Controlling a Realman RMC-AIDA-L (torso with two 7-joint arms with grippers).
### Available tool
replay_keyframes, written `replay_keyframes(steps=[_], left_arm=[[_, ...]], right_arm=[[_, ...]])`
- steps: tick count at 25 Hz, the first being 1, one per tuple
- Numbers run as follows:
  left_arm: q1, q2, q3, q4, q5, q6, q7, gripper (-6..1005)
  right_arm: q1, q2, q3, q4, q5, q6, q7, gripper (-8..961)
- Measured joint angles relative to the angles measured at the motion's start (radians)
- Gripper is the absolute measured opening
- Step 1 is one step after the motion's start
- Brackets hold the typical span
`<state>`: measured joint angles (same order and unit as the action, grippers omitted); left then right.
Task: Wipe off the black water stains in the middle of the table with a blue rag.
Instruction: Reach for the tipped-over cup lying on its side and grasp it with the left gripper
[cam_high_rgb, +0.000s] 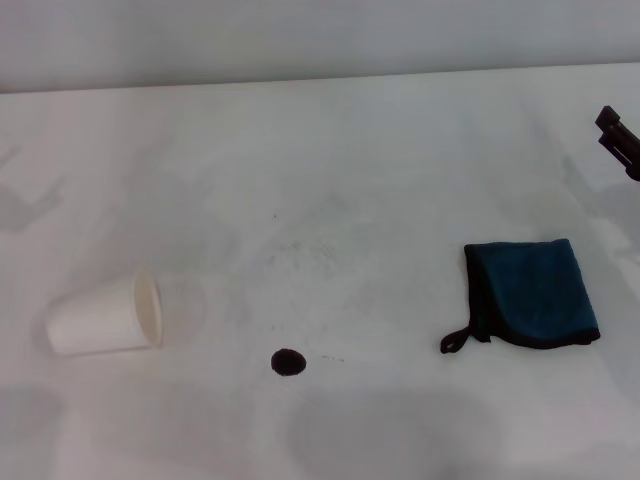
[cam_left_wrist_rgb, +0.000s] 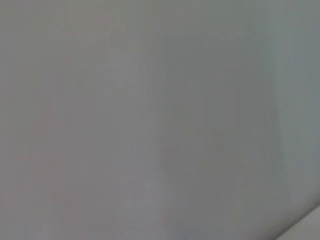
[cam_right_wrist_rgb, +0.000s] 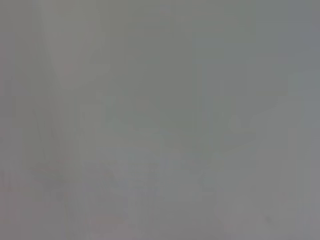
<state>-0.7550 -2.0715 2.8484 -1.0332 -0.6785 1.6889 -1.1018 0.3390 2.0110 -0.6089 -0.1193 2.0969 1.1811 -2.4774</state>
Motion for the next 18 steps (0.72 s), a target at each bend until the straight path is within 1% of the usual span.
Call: replay_keyframes(steps=[3,9,15,18], left_arm=[[-0.018,0.001,0.0,-0.051,0.043,0.038,-0.007,885],[-0.069,0.004,0.0,-0.154,0.173,0.108,-0.014,885],[-0.113,0.005,0.001,-0.269,0.244,0.165,-0.015,885],[-0.149,0.007,0.003,-0.314,0.325,0.184,-0.016,885]], right_arm=[[0.001,0.0,0.0,0.0,0.0,0.0,0.0,828],[0.001,0.0,0.0,-0.001,0.0,0.0,0.0,828],[-0.004,0.0,0.0,0.0,-0.004,0.003,0.002,828],[-0.006,0.0,-0.002,0.002,-0.005,0.005,0.005,828]])
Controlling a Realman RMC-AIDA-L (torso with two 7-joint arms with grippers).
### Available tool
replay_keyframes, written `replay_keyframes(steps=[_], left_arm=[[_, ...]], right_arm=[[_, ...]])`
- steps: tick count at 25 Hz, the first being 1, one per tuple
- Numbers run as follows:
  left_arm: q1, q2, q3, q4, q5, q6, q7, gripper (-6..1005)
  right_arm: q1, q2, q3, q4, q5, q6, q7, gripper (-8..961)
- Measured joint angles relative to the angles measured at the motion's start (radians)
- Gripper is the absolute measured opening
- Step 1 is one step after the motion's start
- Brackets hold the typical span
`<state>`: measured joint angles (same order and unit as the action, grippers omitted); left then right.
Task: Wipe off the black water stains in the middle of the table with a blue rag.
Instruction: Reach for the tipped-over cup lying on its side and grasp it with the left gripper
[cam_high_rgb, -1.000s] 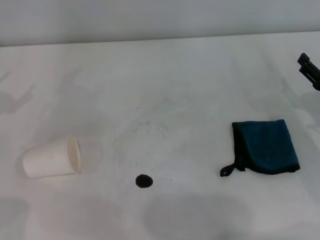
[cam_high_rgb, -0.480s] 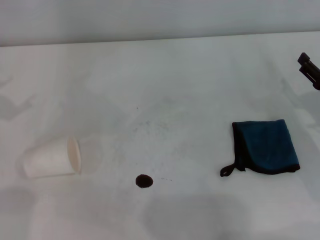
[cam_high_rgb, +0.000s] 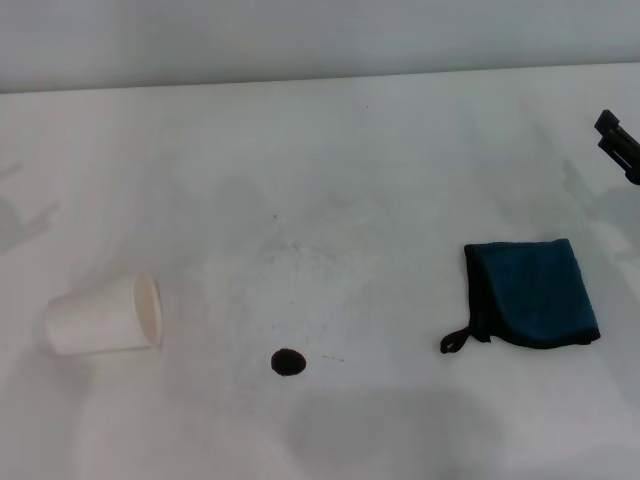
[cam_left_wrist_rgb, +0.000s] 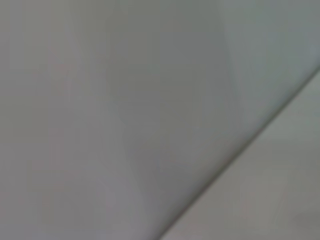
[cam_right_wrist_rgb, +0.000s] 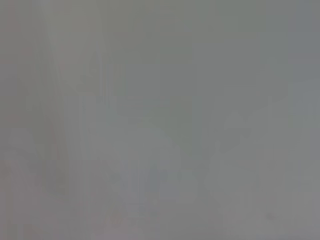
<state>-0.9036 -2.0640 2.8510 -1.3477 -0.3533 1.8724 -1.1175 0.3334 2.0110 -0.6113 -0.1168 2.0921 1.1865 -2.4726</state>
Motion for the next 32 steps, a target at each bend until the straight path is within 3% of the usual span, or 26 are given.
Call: replay_keyframes(steps=[17,19,32], left_arm=[[-0.178,0.006,0.001,-0.042,0.406,0.042,0.141,886],[-0.22,0.003,0.001,-0.055,0.515,0.061,0.178,886],[-0.307,-0.012,0.001,-0.117,0.72,0.117,0.241,886]], right_arm=[[-0.002,0.0,-0.007,0.016,-0.002,0.018,0.006,828],[-0.002,0.0,-0.007,0.022,-0.002,0.022,0.006,828],[-0.011,0.0,0.002,0.036,0.003,0.041,0.006,829]])
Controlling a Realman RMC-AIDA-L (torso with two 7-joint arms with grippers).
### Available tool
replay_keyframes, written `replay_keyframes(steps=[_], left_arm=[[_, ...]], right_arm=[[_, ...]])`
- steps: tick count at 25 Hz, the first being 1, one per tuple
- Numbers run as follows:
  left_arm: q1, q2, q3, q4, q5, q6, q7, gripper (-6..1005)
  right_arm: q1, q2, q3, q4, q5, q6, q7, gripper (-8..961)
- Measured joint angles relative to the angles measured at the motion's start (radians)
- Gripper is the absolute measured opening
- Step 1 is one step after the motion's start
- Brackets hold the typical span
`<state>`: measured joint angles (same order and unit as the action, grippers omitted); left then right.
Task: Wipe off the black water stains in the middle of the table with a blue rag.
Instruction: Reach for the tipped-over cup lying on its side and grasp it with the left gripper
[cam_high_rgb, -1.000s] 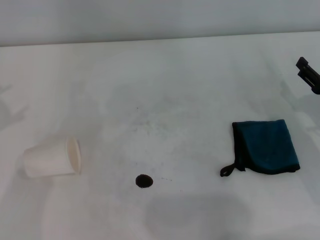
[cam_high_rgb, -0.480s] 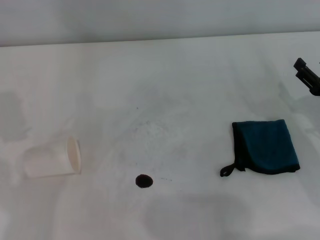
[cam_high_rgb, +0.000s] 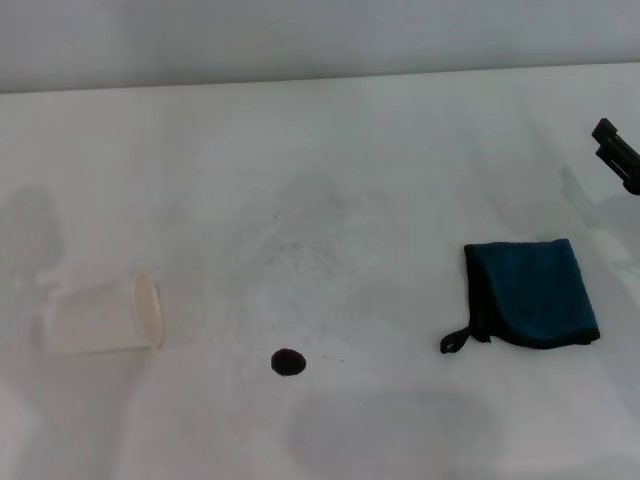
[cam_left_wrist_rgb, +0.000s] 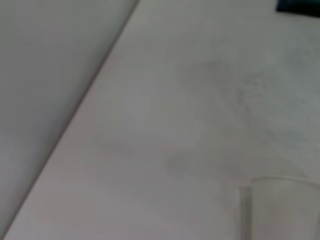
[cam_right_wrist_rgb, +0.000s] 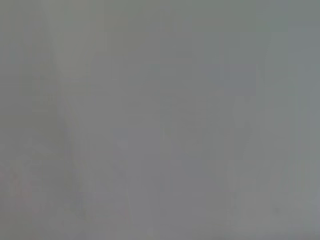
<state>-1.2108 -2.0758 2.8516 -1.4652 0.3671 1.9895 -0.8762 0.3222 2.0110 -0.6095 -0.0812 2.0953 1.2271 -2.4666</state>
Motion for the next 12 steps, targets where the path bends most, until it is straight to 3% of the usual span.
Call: replay_keyframes(steps=[12], left_arm=[[-0.012,-0.008,-0.001,0.08,0.08,-0.014,0.004,886]], right_arm=[[-0.009,0.0,0.001,0.0,0.001,0.007,-0.009,828]])
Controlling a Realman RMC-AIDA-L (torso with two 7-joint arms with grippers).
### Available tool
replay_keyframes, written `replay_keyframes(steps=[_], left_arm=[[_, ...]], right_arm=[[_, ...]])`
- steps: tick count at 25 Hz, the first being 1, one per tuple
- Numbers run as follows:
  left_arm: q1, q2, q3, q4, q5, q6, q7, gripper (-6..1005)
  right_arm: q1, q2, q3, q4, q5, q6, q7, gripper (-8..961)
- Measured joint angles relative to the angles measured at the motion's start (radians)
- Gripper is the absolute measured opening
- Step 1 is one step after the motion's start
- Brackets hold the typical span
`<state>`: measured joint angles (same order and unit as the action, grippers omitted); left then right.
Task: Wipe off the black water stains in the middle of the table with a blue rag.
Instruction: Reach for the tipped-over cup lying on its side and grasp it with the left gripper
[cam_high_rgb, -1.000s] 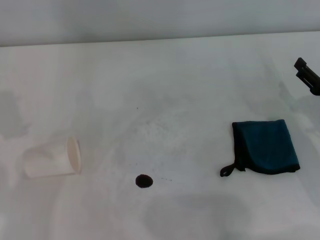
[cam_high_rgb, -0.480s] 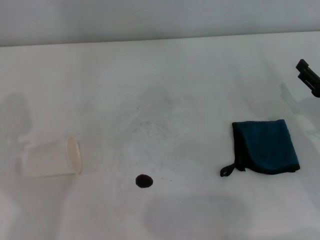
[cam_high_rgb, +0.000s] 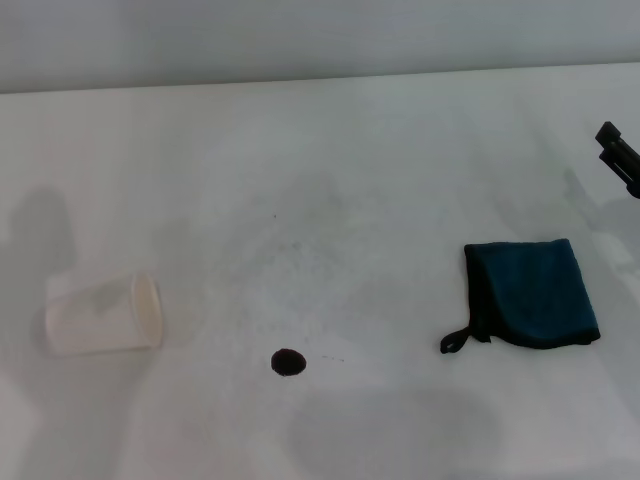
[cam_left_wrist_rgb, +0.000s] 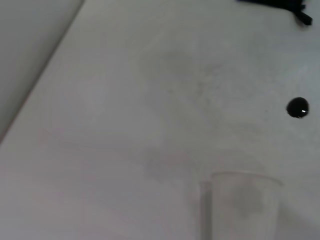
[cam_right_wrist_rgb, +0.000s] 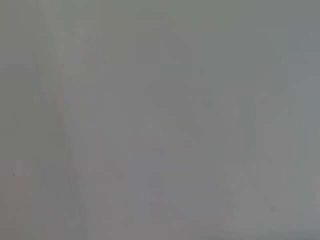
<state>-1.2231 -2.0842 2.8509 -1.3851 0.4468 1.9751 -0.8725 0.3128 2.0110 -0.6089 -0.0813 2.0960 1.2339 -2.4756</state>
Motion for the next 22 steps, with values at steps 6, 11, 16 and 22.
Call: replay_keyframes(steps=[6,11,16,22], left_arm=[[0.016,-0.004,-0.001,0.072,0.012,-0.037,-0.007,886],[0.032,-0.004,-0.001,0.154,0.019,-0.08,-0.03,886],[0.042,-0.004,-0.001,0.213,0.025,-0.117,-0.044,886],[0.041,-0.003,-0.001,0.256,0.031,-0.144,-0.054,886]], right_arm=[[-0.002,-0.001,0.0,-0.005,-0.001,0.0,0.0,828],[-0.005,-0.002,0.0,-0.007,-0.002,-0.003,0.0,828],[-0.008,-0.003,0.0,-0.009,-0.002,-0.005,0.0,829],[-0.012,-0.004,0.0,-0.009,-0.001,-0.004,0.0,828]])
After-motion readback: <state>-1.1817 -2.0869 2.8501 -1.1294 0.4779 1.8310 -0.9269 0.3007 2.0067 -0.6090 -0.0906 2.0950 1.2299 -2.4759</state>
